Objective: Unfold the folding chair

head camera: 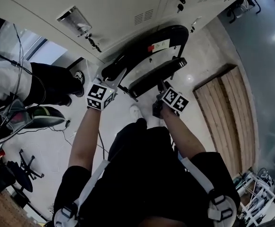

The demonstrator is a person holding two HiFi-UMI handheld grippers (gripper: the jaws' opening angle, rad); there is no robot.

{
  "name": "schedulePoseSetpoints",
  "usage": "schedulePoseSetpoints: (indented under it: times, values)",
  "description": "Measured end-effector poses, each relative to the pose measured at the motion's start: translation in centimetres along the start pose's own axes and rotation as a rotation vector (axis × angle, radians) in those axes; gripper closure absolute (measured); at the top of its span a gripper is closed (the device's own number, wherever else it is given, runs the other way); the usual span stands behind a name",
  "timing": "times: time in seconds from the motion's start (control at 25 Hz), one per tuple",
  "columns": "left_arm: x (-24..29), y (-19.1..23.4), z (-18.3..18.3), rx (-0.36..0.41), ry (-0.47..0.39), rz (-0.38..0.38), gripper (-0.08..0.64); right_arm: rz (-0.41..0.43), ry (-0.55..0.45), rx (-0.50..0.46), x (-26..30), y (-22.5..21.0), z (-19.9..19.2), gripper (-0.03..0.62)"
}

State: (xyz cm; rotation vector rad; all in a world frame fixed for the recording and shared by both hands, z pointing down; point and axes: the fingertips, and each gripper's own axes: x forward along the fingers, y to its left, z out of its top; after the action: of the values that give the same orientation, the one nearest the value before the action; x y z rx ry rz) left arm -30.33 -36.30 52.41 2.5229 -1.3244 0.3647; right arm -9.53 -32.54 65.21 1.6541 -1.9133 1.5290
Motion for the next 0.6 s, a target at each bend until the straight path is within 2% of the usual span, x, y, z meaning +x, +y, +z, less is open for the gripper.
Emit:
schedulePoseSetpoints:
  times: [0.2, 0.28, 0.36, 0.6]
  values:
    - [-0.4, -1.5, 0.1, 0.016, -0.009, 0.006, 0.391, -0.064, 0.053, 0.097, 2.0, -1.3, -2.5, 0.348]
    - [-0.6, -2.0, 0.2, 0.023, -0.013, 0.003, 0.391, -0.065, 0.068, 0.142, 2.8, -1.4, -3.3, 0.327]
    - [-0.7, -2.5, 0.2, 0.030, -0.018, -0.006, 0.392, -0.059, 0.085, 0.159, 3.7, -1.3, -4.0, 0.275]
    - [-1.1, -4.0, 0.3, 0.052, -0.040, -0.024, 0.397, -0.073, 0.113, 0.140, 5.7, -1.3, -5.0, 0.311]
